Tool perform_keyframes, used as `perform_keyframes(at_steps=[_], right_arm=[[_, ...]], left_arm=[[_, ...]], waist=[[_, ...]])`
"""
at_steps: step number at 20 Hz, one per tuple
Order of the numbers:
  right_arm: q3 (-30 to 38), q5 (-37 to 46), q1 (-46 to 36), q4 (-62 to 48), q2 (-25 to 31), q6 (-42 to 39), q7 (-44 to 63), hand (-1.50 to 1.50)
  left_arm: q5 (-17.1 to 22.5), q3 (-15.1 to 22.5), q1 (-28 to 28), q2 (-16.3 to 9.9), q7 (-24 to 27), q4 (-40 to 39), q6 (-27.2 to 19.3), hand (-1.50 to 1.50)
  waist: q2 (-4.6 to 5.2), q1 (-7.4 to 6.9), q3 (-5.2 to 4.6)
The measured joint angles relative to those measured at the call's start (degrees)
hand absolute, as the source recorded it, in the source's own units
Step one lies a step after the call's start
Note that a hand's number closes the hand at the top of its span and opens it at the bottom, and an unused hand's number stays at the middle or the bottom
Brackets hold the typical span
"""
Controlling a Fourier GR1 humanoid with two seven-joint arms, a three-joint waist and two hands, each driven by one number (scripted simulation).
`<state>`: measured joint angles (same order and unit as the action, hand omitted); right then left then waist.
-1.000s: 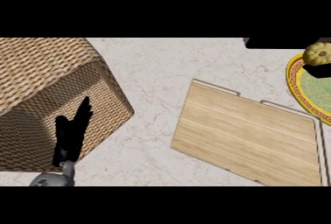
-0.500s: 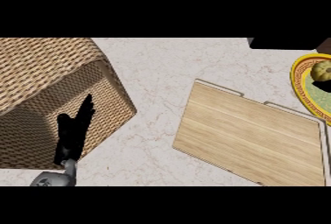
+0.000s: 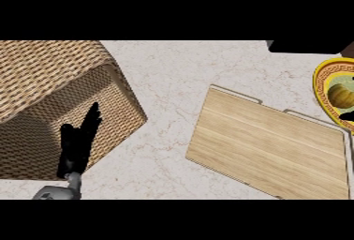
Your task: Pick the squash from the tray and place it in the plate
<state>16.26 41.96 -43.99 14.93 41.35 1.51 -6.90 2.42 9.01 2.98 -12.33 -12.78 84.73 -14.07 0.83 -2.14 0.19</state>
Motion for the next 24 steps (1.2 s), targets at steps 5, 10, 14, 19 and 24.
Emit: perform_keyframes(at_steps=[5, 10, 14, 19, 24], right_arm=[[4.6, -5.3, -0.7, 0.4, -0.3, -1.4, -8.9, -1.5], [14.2, -15.6, -0.8, 0.9, 0.2, -4.3, -16.3, -1.5], [19.5, -21.4, 0.8, -0.4, 2.8, -9.4, -19.9, -1.5], [21.6, -24.7, 3.8, -1.9, 4.2, -14.7, -24.0, -1.5], [22.2, -26.5, 5.3, -2.4, 4.0, -16.9, -27.4, -1.5]], left_arm=[[0.1, -0.8, 0.7, 0.3, 0.6, -1.7, 0.2, 0.0], [-0.1, -1.3, 0.0, 0.3, 0.8, -1.7, -0.1, 0.0], [-0.5, -1.3, 0.1, 0.6, 0.2, -1.1, -0.4, 0.0], [-0.7, -1.6, 0.4, 1.0, 0.7, -1.9, 0.3, 0.0], [-1.4, -1.7, 0.2, 1.1, -0.2, -0.8, 0.6, 0.0]], waist=[[-0.18, 0.7, 0.02], [-0.48, 1.51, 0.03], [-0.41, 1.39, 0.01], [-0.32, 1.09, -0.02], [-0.3, 0.81, -0.01]])
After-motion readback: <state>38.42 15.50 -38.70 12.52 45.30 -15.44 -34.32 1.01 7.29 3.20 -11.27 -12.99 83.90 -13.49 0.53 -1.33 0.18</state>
